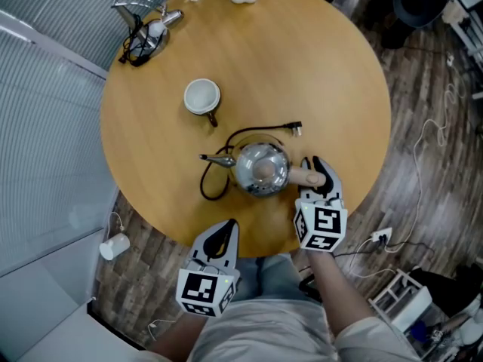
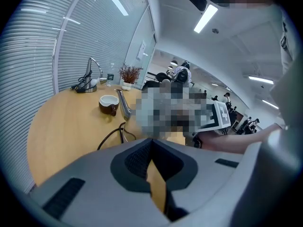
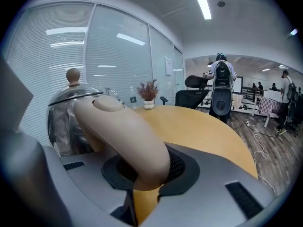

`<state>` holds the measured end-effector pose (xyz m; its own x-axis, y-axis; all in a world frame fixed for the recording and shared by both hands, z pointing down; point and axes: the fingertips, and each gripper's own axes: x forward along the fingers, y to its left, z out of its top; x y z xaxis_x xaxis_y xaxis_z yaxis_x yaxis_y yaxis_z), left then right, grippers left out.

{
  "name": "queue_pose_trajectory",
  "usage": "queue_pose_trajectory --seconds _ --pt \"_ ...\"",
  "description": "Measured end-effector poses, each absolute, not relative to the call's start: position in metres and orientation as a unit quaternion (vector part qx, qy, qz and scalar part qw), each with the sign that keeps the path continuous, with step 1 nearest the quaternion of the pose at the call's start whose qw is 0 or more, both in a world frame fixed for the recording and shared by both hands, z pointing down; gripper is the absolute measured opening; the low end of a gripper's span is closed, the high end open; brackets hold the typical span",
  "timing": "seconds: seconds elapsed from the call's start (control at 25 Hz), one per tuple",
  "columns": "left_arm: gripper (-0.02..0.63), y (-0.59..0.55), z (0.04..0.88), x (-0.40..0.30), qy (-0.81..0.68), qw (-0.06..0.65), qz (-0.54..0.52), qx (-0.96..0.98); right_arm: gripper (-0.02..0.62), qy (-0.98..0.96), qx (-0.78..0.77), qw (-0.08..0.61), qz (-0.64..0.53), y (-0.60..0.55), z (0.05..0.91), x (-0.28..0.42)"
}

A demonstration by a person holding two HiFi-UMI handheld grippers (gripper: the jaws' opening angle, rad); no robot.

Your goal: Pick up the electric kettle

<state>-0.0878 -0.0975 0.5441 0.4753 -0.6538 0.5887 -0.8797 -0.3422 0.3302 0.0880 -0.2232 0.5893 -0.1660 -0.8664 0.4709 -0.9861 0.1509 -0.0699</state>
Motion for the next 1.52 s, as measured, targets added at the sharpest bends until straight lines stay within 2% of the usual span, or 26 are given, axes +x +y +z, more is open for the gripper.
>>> queue_pose_trajectory --seconds 0.88,1.52 --pt "0.003 -0.099 0.534 -0.097 -0.491 0.309 0.168 0.797 0.094 -0.724 0.653 0.127 0.181 -0.231 0.562 0.097" --pt "0.003 -0.086 0.505 -0.101 -0.506 0.281 0.150 0.802 0.095 -0.734 0.645 0.104 0.186 -0.198 0.503 0.111"
